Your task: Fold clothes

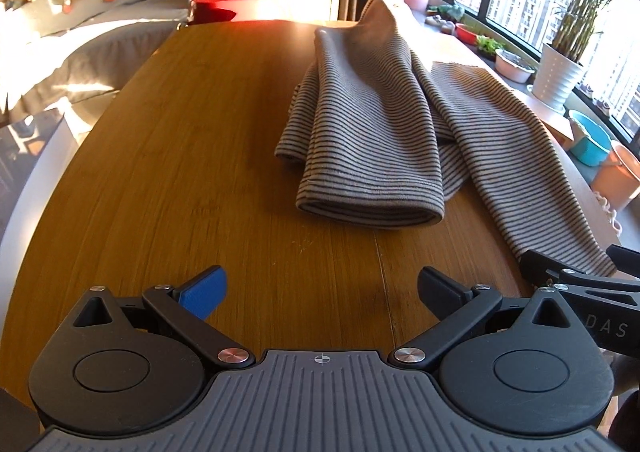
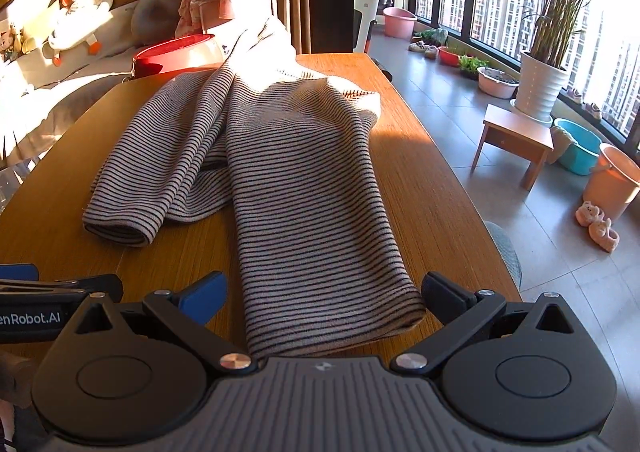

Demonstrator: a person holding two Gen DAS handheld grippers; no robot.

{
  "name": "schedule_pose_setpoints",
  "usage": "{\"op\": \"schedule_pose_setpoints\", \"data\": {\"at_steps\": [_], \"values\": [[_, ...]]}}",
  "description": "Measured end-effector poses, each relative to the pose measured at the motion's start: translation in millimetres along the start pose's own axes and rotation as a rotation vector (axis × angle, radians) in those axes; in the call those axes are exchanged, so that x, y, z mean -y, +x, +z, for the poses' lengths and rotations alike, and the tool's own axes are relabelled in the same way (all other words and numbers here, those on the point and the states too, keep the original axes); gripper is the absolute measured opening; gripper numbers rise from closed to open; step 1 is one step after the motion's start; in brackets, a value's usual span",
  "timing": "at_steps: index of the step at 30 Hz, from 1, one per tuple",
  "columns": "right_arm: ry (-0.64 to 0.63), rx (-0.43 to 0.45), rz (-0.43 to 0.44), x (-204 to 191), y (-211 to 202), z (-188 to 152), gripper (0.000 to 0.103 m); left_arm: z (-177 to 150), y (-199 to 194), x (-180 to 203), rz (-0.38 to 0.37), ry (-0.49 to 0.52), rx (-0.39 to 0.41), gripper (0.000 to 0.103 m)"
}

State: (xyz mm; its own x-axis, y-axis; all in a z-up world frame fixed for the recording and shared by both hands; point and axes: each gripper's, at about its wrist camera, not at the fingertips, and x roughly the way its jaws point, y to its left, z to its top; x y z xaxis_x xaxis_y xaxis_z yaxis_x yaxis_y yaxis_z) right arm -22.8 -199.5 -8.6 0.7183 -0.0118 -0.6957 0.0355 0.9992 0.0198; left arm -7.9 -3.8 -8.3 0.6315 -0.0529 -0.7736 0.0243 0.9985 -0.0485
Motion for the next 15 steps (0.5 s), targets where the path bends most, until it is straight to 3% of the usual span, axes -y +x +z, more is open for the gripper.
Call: {"op": "schedule_pose_setpoints", "data": {"at_steps": [15], "values": [[-0.004, 0.000, 0.010, 0.7, 1.1, 0.6, 0.103, 1.5, -0.1, -1.1, 0.002, 0.009, 0.004, 0.103]]}}
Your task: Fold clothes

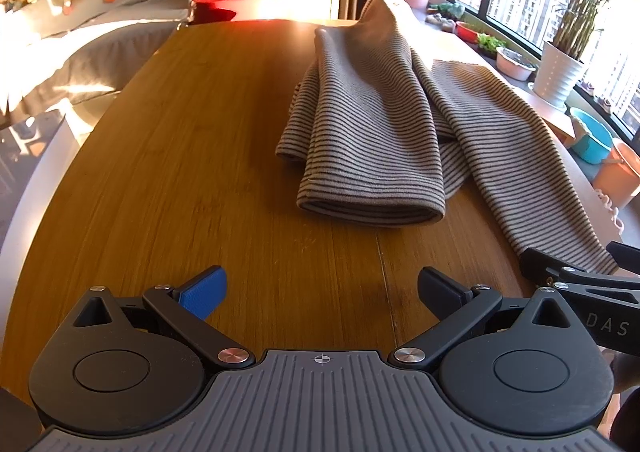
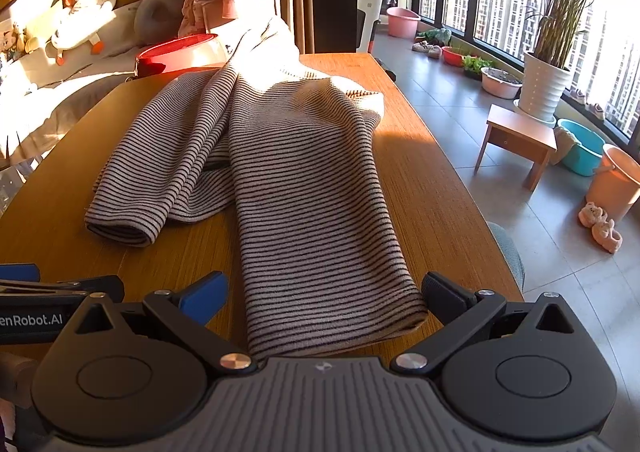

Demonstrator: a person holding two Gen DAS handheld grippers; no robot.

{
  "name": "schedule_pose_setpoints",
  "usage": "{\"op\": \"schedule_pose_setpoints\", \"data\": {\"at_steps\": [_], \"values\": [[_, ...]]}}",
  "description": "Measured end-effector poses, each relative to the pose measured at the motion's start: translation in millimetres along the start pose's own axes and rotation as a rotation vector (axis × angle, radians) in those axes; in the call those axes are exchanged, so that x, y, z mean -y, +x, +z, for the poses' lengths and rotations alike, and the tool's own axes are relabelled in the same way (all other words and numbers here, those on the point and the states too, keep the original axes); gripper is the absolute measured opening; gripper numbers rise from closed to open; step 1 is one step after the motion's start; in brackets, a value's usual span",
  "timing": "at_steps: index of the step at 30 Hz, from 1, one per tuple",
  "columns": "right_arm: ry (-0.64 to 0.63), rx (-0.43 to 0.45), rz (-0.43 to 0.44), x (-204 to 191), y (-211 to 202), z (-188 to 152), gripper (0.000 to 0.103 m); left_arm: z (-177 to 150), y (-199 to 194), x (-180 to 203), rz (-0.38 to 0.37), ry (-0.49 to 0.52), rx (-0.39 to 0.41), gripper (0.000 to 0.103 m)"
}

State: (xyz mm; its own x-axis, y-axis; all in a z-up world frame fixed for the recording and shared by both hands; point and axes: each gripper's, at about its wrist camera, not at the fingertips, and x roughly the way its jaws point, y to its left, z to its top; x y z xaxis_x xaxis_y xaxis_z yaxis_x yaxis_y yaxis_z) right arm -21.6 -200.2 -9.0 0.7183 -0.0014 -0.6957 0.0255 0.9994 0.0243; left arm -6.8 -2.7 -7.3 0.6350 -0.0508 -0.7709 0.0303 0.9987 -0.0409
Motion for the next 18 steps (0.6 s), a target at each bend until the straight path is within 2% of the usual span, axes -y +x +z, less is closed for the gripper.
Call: {"op": "schedule_pose_setpoints", "data": {"at_steps": [18], "values": [[-0.009, -0.008, -0.002, -2.4, 1.1, -0.2, 0.103, 1.6, 0.7, -0.8, -0.002, -0.001, -0.004, 0.103]]}}
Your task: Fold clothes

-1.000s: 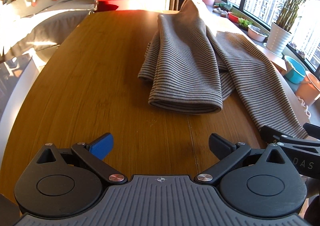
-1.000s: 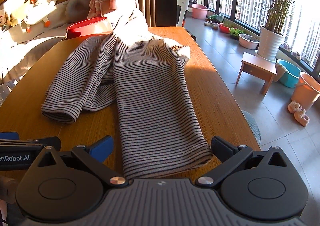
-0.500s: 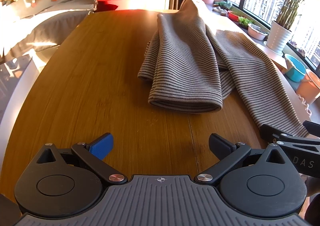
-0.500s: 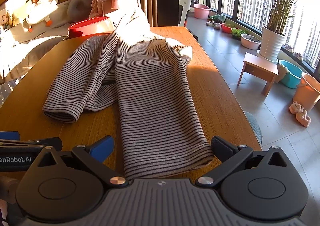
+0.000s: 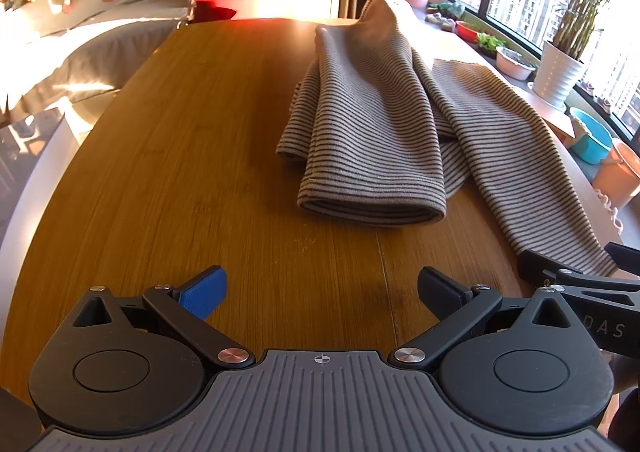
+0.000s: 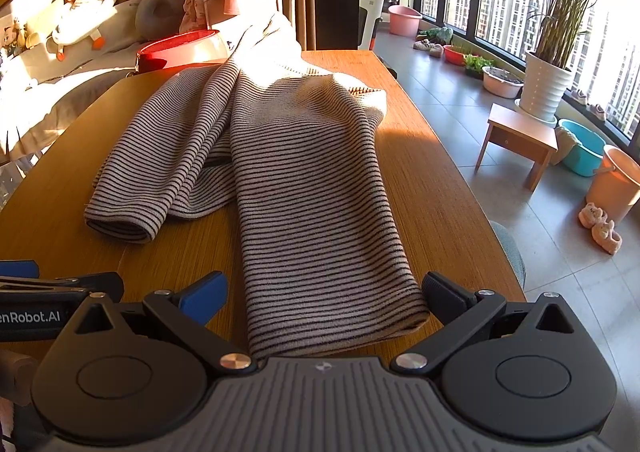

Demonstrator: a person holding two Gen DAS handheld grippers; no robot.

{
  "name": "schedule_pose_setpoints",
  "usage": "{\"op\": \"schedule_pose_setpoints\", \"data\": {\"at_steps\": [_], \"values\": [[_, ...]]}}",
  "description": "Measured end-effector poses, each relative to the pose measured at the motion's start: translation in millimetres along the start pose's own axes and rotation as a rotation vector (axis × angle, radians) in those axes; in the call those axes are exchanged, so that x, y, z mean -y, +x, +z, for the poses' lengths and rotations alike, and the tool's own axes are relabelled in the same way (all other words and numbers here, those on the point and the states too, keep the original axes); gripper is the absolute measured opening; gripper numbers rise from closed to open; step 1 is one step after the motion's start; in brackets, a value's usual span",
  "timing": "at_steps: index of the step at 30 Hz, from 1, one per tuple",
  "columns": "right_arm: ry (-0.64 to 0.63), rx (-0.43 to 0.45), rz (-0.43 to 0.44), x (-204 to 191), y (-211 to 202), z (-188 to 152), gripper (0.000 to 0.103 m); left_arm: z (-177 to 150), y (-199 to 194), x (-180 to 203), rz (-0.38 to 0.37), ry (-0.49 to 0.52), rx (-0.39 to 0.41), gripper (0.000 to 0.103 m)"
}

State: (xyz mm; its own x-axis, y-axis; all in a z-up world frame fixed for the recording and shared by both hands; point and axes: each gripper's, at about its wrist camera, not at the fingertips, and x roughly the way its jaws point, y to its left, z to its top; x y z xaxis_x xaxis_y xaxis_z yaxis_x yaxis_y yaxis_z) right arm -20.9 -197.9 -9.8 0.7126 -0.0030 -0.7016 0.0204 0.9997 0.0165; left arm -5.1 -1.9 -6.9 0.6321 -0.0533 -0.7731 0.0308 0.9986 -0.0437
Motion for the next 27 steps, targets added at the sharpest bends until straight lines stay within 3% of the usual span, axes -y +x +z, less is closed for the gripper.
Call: {"op": "schedule_pose_setpoints", "data": {"at_steps": [27], "values": [[-0.003, -0.010, -0.001, 0.1, 2.4, -1.7, 0.103, -1.9, 0.4, -1.7, 0.002, 0.001, -0.001, 0.103]]}}
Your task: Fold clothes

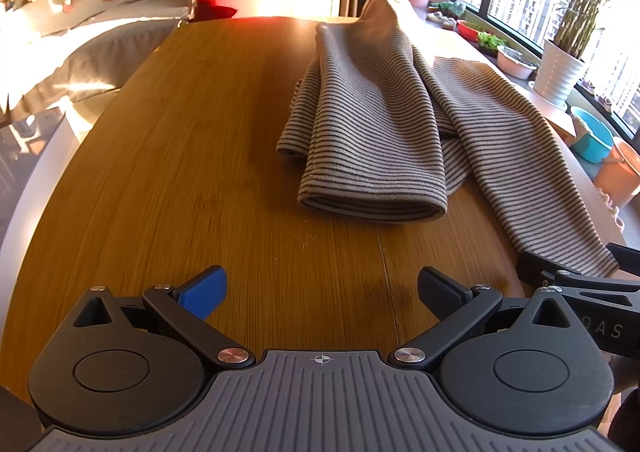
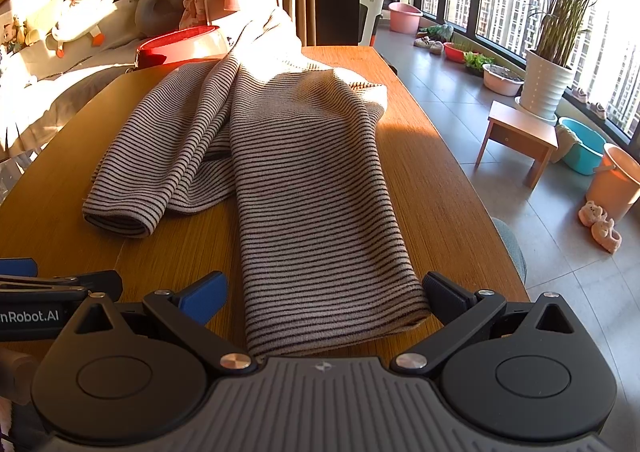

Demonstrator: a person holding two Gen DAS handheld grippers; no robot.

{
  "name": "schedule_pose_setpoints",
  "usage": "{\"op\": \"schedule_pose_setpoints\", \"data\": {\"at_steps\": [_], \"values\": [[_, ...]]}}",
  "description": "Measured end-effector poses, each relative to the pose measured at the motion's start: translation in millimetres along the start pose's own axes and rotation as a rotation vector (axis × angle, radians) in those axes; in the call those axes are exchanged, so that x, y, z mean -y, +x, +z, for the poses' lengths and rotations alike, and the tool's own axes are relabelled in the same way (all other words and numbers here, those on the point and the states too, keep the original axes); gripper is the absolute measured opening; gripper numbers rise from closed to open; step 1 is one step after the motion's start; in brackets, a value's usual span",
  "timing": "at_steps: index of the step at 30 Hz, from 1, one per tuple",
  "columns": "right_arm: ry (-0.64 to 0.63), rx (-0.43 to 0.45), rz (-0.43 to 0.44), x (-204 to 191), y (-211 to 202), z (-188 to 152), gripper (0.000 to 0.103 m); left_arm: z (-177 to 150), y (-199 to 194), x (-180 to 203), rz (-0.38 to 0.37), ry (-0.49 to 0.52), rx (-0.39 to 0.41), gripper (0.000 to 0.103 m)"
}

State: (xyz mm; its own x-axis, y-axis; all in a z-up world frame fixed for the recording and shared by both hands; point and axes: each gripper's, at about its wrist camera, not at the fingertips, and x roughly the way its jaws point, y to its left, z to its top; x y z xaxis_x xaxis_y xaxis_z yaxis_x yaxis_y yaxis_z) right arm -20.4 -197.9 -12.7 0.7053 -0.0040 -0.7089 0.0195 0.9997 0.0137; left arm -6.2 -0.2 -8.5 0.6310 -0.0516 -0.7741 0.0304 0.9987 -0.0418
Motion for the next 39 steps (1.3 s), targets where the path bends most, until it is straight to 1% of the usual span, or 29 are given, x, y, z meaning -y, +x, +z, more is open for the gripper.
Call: {"op": "schedule_pose_setpoints", "data": {"at_steps": [39], "values": [[0.008, -0.015, 0.008, 2.4, 2.3, -1.6, 0.103, 0.5, 1.8, 2.5, 0.009, 0.011, 0.002, 0.103]]}}
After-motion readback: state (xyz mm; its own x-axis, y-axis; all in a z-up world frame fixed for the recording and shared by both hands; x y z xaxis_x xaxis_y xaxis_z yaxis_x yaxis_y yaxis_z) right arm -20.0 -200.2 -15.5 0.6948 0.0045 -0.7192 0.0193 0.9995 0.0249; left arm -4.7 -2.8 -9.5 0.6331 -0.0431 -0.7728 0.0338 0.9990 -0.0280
